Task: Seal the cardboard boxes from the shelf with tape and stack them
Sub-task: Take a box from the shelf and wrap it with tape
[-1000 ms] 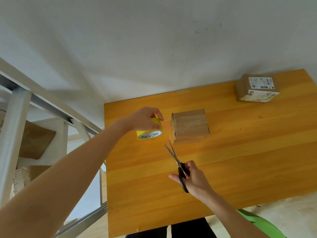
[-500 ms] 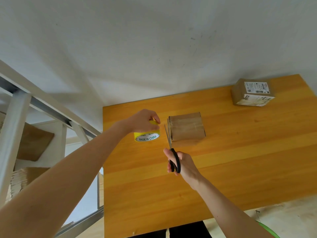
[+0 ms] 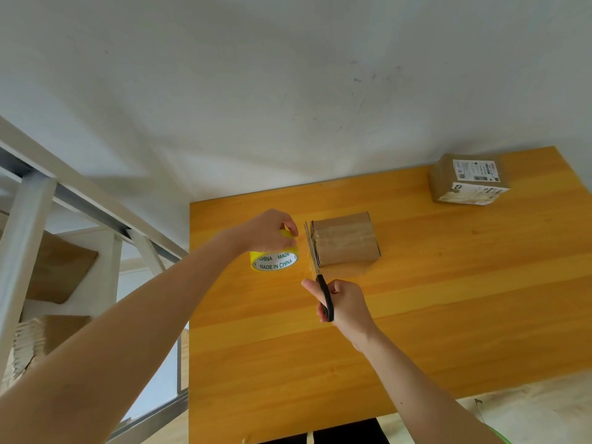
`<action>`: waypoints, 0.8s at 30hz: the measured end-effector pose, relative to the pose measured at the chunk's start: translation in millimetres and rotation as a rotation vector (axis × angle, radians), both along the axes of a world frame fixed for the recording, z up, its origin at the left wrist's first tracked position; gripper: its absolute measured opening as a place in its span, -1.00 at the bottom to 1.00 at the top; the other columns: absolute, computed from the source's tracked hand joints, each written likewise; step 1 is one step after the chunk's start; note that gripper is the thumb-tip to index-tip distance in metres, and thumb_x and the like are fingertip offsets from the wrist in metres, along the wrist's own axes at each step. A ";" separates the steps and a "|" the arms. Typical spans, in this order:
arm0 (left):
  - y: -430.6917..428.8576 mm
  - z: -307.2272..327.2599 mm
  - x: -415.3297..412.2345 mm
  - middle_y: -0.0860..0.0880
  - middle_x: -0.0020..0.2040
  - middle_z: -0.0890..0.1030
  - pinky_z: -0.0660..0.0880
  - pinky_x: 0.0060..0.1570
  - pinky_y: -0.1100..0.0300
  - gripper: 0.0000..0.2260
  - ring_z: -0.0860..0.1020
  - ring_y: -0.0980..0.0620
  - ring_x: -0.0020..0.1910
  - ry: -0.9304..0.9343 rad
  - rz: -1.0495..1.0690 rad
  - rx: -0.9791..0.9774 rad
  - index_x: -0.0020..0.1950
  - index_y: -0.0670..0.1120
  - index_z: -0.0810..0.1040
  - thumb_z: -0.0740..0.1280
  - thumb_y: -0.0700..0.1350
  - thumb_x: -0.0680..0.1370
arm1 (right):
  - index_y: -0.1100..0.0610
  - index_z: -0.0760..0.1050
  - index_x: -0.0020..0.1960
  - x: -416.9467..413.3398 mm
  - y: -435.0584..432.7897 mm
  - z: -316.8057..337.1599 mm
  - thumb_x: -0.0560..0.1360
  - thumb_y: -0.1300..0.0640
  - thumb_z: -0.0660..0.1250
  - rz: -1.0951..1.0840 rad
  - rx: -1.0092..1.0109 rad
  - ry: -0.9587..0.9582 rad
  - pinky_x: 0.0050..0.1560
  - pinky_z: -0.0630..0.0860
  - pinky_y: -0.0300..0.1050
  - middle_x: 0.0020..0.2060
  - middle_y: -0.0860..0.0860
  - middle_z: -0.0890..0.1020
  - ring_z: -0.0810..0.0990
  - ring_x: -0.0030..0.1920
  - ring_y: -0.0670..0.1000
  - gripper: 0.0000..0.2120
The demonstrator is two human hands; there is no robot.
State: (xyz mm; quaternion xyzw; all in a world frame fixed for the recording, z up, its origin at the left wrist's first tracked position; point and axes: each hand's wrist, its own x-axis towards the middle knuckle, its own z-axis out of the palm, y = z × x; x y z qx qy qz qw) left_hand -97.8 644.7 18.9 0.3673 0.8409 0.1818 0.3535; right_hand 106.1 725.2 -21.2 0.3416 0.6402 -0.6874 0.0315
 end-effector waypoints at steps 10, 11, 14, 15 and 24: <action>-7.1 -0.6 -2.8 0.00 0.13 0.52 0.40 0.05 0.13 -0.80 0.46 0.01 0.16 0.005 -0.021 -0.010 0.04 0.04 0.46 0.35 -0.16 0.46 | 0.29 0.48 -0.37 2.0 5.6 -1.1 0.35 -0.18 0.50 -0.010 0.093 0.005 -0.31 0.46 -0.20 -0.53 0.09 0.54 0.50 -0.52 0.00 -0.48; -9.3 -2.1 -2.8 0.00 0.12 0.52 0.44 0.05 0.09 -0.79 0.48 0.00 0.15 0.005 -0.028 -0.034 0.03 0.05 0.46 0.35 -0.17 0.45 | 0.26 0.47 -0.39 2.3 5.7 -0.5 0.34 -0.21 0.49 -0.015 0.081 -0.012 -0.29 0.45 -0.20 -0.53 0.11 0.53 0.50 -0.51 0.00 -0.46; -21.4 -8.0 -2.2 0.01 0.05 0.53 0.51 0.06 -0.01 -0.82 0.52 -0.04 0.08 0.034 -0.023 -0.087 -0.01 0.05 0.47 0.36 -0.15 0.44 | 0.24 0.45 -0.34 1.0 9.6 3.5 0.31 -0.31 0.44 -0.005 0.062 -0.060 -0.24 0.44 -0.18 -0.49 0.12 0.53 0.49 -0.50 -0.03 -0.42; -26.1 -11.5 -1.6 0.04 0.01 0.54 0.51 0.05 0.00 -0.86 0.52 -0.03 0.04 0.062 -0.014 -0.083 -0.04 0.05 0.47 0.38 -0.09 0.46 | 0.24 0.44 -0.31 0.5 10.9 4.6 0.29 -0.33 0.43 0.011 0.063 -0.068 -0.22 0.45 -0.15 -0.48 0.11 0.53 0.49 -0.49 -0.03 -0.40; -51.0 -42.8 22.1 -0.05 -0.13 0.60 0.45 -0.27 0.04 -0.85 0.54 -0.12 -0.24 0.248 0.051 -0.095 -0.11 0.05 0.38 0.32 0.04 0.55 | 0.19 0.38 -0.28 3.2 10.9 0.1 0.21 -0.41 0.42 0.051 0.081 -0.053 -0.21 0.46 0.00 -0.48 0.08 0.52 0.46 -0.45 0.04 -0.35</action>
